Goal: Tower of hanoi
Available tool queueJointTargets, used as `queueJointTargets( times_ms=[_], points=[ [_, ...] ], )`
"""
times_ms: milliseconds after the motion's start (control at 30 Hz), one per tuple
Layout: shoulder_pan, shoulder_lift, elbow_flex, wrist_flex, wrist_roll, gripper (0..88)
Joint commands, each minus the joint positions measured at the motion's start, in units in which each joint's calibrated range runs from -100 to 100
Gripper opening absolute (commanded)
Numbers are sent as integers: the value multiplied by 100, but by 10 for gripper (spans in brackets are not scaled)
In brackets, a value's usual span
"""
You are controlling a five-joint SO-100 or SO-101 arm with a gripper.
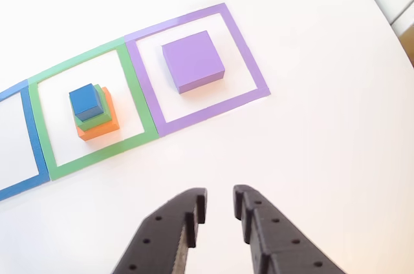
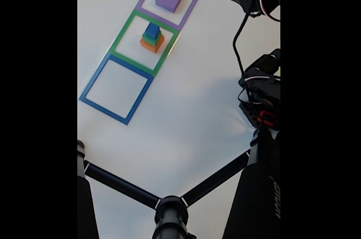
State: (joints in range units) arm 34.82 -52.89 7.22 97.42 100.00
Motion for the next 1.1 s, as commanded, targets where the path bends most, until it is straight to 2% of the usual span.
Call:
queueJointTargets(
  times_ms=[0, 300, 533, 800, 1067],
  points=[
    [286, -173, -331, 72, 0, 3],
    [795, -197, -331, 88, 0, 15],
    [871, -327, 206, -228, 0, 49],
    [977, -633, 1988, -1831, 0, 273],
    [1264, -553, 3869, -3977, 0, 326]
  ],
)
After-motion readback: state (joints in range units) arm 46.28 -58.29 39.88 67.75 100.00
